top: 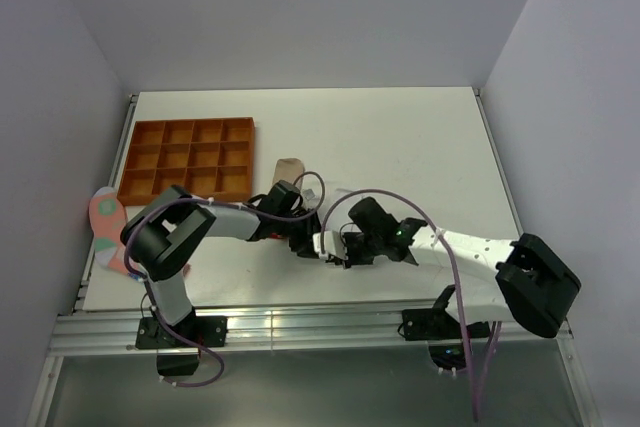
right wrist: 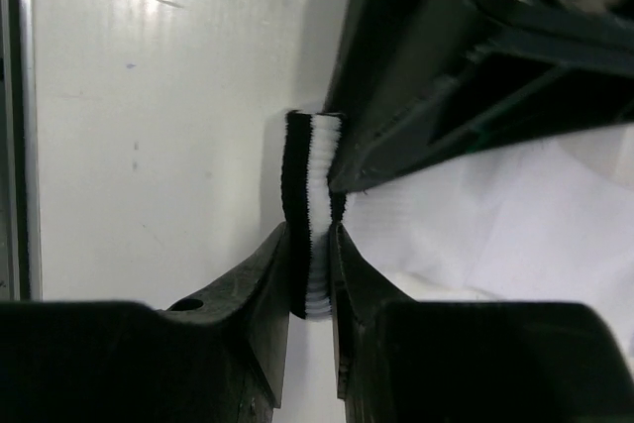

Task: Roll the socks
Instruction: Roll the sock at the center of the board.

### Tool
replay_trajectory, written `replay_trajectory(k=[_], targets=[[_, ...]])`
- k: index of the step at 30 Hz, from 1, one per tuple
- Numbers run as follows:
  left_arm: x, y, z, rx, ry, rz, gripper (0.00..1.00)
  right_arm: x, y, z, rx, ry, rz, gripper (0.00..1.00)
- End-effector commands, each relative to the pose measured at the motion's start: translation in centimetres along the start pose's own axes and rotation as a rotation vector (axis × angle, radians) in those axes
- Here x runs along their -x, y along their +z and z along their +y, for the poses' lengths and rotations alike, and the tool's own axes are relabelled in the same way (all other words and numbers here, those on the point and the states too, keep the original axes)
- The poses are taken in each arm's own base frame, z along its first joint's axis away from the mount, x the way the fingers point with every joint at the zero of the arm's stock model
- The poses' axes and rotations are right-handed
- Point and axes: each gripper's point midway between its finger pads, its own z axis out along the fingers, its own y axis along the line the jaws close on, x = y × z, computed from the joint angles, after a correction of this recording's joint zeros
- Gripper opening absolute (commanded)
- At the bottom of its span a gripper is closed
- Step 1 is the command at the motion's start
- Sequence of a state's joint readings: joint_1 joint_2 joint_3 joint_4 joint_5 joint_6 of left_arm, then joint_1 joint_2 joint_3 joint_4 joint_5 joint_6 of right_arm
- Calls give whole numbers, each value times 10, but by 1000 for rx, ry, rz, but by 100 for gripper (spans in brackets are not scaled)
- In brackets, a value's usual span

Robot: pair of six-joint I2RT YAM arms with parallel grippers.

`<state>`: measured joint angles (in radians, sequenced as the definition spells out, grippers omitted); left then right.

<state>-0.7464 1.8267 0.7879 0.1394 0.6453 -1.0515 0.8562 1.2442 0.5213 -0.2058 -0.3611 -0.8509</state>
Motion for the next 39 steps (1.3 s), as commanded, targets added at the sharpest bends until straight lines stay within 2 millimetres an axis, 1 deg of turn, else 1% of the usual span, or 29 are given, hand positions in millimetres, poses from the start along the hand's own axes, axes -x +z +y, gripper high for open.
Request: replay_trajectory(k=[1, 2, 3, 5, 6, 8, 9, 10, 11, 12, 14, 15, 16, 17, 18, 19, 20, 21, 22, 23, 25, 26, 27, 29, 30, 33, 34, 37, 39], targets=[[23, -5, 43, 185, -43, -201, 39, -6, -12, 13, 145, 133, 22, 9], [26, -7, 39, 180, -31, -226, 42, -9, -15, 11, 159, 156, 17, 10], [29, -8, 37, 191, -25, -243, 43, -13, -16, 16, 194, 184, 32, 9], [36, -11, 32, 198, 5, -305, 44, -16, -16, 12, 221, 222, 42, 9], [35, -12, 33, 206, 7, -321, 43, -17, -18, 18, 263, 251, 44, 10], [42, -19, 26, 192, 18, -388, 39, -18, -16, 16, 314, 269, 47, 9], [42, -21, 29, 197, 20, -415, 39, -22, -20, 20, 351, 304, 60, 9], [40, -23, 27, 201, 32, -433, 39, -22, -18, 25, 403, 332, 51, 9], [47, -30, 24, 208, 48, -493, 35, -17, -19, 16, 412, 324, 36, 9], [41, -30, 27, 217, 59, -506, 34, -19, -23, 20, 449, 358, 48, 10], [39, -42, 18, 206, 128, -592, 32, -8, -20, 14, 553, 405, 25, 10], [43, -44, 20, 219, 127, -617, 32, -9, -23, 19, 571, 420, 36, 10], [33, -42, 22, 224, 160, -612, 31, -8, -23, 17, 589, 435, 39, 11], [34, -47, 12, 190, 191, -647, 31, -8, -18, 11, 611, 449, 34, 11], [29, -48, 20, 198, 207, -657, 30, -7, -22, 15, 652, 479, 47, 11], [26, -49, 15, 182, 244, -674, 29, -6, -23, 15, 677, 495, 45, 11], [26, -55, 4, 137, 266, -708, 27, -5, -19, 8, 695, 513, 44, 11], [22, -55, 7, 132, 294, -713, 27, -2, -23, 9, 726, 547, 55, 11], [21, -58, 6, 141, 342, -740, 25, -1, -17, 1, 734, 564, 61, 11], [21, -62, -4, 111, 373, -769, 22, 0, -16, -1, 741, 601, 78, 11], [14, -63, -5, 123, 461, -793, 22, 2, -12, -10, 753, 629, 96, 11], [13, -66, -17, 83, 497, -815, 23, 2, -11, -11, 759, 659, 112, 11], [11, -67, -20, 73, 527, -824, 25, 2, -11, -12, 766, 675, 125, 11], [2, -65, -31, 54, 619, -822, 33, 1, -6, -16, 766, 709, 145, 11], [0, -64, -40, 25, 648, -822, 35, 0, -4, -17, 760, 714, 147, 11], [0, -61, -49, 27, 747, -814, 45, -7, 1, -19, 748, 737, 185, 11], [0, -58, -50, 27, 769, -805, 51, -9, 3, -18, 748, 749, 196, 11], [-6, -49, -60, -13, 845, -759, 60, -13, 6, -17, 748, 761, 209, 11], [-10, -43, -67, -32, 892, -727, 62, -13, 5, -17, 753, 764, 209, 12]])
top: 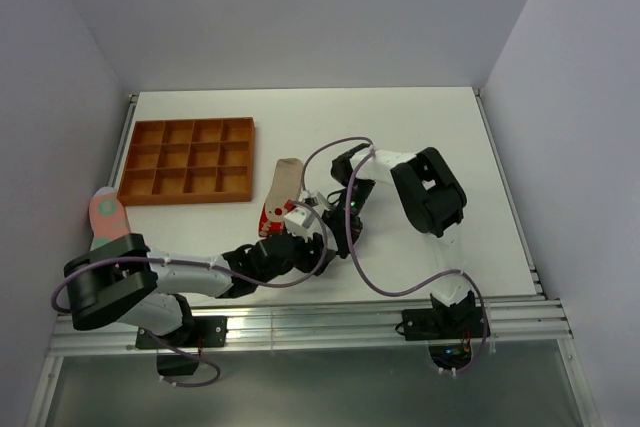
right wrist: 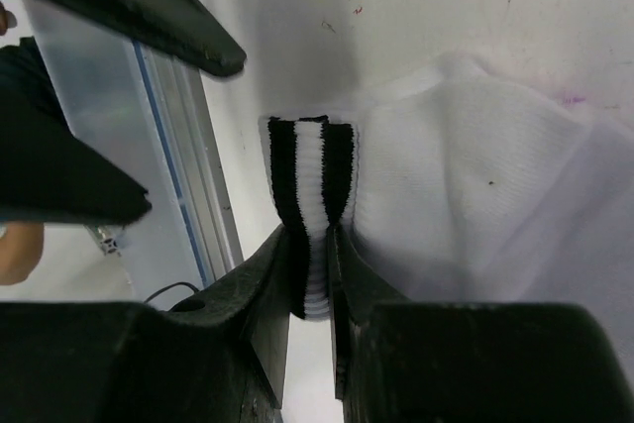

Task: Roll the socks
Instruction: Roll the sock at the center of the board.

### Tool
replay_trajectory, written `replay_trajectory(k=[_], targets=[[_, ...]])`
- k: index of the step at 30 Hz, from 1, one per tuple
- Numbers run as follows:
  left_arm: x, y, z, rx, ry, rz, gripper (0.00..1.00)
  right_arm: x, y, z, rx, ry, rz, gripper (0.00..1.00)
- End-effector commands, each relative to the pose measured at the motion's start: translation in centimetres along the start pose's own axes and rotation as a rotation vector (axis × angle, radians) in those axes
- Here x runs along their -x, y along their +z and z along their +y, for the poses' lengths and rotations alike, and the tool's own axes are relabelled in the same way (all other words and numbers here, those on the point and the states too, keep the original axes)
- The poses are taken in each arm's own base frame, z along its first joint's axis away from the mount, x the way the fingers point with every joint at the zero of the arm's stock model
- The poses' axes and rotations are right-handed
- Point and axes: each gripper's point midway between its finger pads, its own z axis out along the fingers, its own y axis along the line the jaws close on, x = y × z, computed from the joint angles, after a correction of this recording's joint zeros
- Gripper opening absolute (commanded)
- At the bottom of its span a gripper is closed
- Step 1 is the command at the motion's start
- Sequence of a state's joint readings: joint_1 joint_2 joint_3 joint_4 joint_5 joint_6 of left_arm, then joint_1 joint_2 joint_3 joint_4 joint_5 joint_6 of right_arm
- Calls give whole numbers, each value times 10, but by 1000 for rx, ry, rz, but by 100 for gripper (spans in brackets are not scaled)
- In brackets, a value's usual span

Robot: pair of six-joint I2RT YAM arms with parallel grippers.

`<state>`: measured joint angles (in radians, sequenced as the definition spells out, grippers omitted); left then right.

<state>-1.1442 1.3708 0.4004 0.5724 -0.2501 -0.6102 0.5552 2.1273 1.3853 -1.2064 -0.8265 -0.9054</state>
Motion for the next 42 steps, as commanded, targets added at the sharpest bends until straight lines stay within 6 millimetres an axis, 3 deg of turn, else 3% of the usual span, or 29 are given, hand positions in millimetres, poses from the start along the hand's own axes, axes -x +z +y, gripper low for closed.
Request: replay_trajectory(k=[1, 11, 33, 42], targets=[[17, 12, -29, -121, 105, -37, 64, -2, -2, -10, -24, 19, 22, 11], [4, 30, -36, -227, 137, 45, 57, -1, -3, -10, -13, 31, 19, 12], [-20, 47, -19, -233, 116, 132, 47, -2, -3, -13, -9, 48, 4, 12], [-32, 50, -13, -214, 88, 170, 25, -2, -2, -16, -35, 57, -5, 12]])
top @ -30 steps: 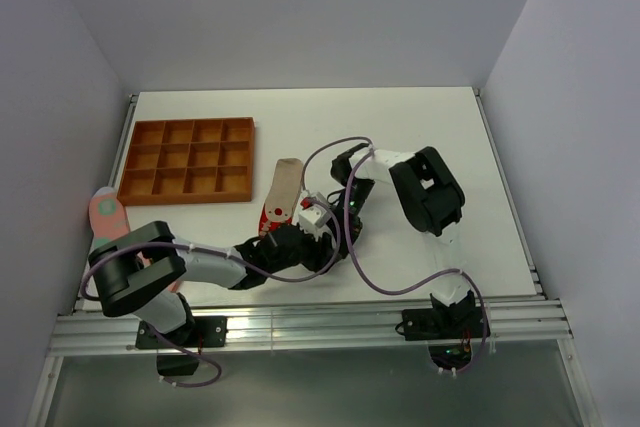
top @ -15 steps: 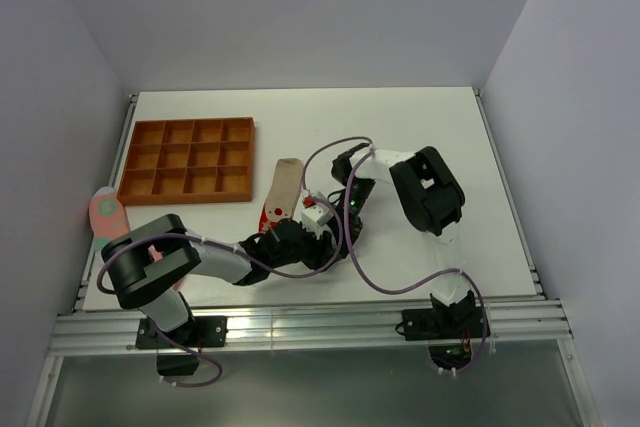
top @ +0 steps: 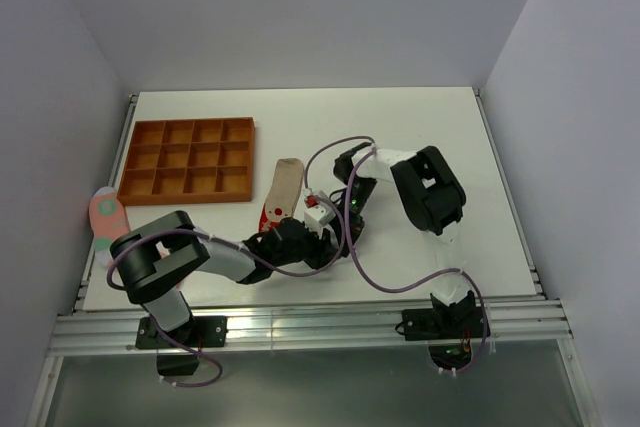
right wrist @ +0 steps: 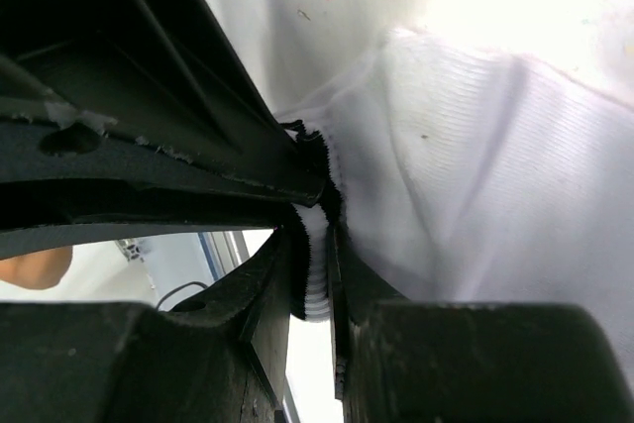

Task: Roll the socks
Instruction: Roll the sock at the center of the board.

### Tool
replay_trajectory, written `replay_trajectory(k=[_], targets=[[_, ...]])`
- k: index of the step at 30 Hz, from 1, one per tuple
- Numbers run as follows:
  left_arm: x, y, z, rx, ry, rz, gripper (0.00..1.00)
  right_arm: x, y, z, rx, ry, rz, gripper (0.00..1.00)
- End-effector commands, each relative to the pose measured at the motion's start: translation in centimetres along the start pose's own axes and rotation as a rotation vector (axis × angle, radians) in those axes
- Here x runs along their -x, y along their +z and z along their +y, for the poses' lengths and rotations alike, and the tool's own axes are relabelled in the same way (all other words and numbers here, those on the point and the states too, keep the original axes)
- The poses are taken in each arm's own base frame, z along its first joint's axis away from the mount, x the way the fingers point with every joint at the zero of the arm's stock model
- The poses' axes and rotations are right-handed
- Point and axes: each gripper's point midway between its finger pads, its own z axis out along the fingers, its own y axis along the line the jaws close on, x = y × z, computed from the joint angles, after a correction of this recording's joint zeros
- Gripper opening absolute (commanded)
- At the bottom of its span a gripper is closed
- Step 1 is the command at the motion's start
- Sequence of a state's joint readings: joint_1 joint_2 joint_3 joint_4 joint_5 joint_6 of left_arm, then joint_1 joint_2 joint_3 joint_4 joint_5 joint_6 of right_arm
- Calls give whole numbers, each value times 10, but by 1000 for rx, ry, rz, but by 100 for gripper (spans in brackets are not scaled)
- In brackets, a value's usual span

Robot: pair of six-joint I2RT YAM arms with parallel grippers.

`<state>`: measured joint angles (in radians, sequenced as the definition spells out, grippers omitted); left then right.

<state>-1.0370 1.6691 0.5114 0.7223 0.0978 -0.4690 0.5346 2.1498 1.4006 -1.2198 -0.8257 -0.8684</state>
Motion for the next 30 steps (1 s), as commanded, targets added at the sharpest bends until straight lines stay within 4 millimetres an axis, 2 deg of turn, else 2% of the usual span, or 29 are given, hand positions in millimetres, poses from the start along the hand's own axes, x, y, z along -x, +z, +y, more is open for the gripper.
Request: replay_trajectory(k=[1, 6, 9, 11, 16, 23, 30], targets=[[-2, 7, -3, -22, -15, 14, 23, 1, 1, -13, -46, -4, -5, 13], [-14, 8, -3, -33, -54, 41, 11, 2, 1, -15, -77, 7, -25, 15], [-21, 8, -1, -30, -79, 53, 0, 5, 0, -16, -107, 10, -51, 26], [-25, 8, -1, -28, -101, 59, 0, 7, -2, -17, -135, 0, -72, 35], [-36, 6, 6, 6, -141, 81, 0, 16, -11, -16, -182, 7, -148, 43], [-49, 3, 15, 44, -195, 102, 0, 33, -54, -15, -280, 2, -336, 47], [-62, 2, 23, 94, -264, 148, 0, 25, -109, -20, -382, 5, -481, 47]])
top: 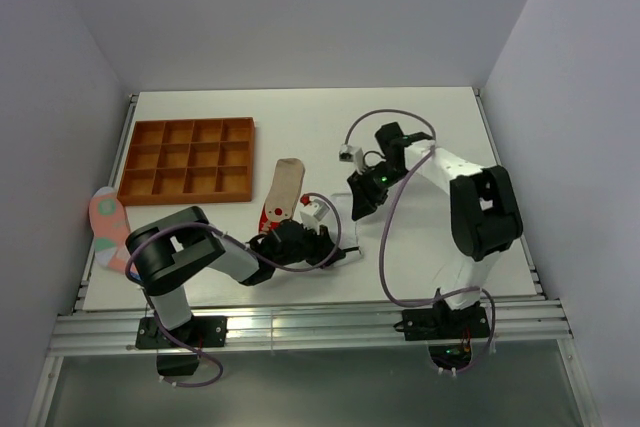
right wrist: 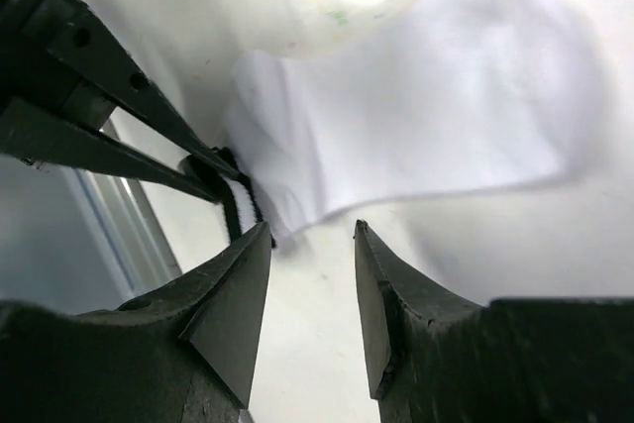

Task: Roll the socks
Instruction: Roll the sock at the center of the board.

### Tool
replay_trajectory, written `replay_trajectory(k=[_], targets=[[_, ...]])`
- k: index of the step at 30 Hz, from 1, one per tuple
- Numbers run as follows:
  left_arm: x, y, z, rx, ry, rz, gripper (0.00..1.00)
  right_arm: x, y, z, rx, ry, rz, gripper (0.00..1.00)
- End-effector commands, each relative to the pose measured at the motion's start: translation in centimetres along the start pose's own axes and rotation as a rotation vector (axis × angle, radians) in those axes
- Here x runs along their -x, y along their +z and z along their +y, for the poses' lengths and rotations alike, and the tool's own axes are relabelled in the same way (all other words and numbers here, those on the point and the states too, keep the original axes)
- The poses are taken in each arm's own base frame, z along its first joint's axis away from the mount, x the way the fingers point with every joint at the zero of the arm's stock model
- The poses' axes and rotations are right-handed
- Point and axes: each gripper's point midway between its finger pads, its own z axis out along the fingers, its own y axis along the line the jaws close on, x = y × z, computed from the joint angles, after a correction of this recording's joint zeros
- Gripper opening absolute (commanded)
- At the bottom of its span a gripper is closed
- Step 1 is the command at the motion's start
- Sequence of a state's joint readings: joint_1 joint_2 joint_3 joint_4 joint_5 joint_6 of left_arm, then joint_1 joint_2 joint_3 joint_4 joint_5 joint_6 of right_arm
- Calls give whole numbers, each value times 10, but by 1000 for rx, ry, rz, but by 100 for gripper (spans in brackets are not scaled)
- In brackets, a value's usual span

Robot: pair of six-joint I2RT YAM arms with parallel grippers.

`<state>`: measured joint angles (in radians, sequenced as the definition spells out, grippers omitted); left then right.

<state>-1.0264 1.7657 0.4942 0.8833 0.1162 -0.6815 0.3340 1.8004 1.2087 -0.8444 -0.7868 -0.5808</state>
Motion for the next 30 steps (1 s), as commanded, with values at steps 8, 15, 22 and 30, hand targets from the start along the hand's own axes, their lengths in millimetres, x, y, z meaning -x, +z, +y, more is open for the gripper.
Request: replay_trajectory(k=[8, 15, 22, 30], targets=[[-76, -18, 55, 201, -182, 263, 0, -4, -56, -14, -200, -230, -169, 45], [-93, -25, 61, 201, -354, 383, 0, -30, -55, 11, -293, -576, -168, 52], [-117, -39, 58, 212, -560, 527, 0, -51, -19, 36, -360, -847, -123, 53], [-133, -56, 57, 214, -674, 638, 0, -60, 9, 48, -380, -1005, -106, 59]])
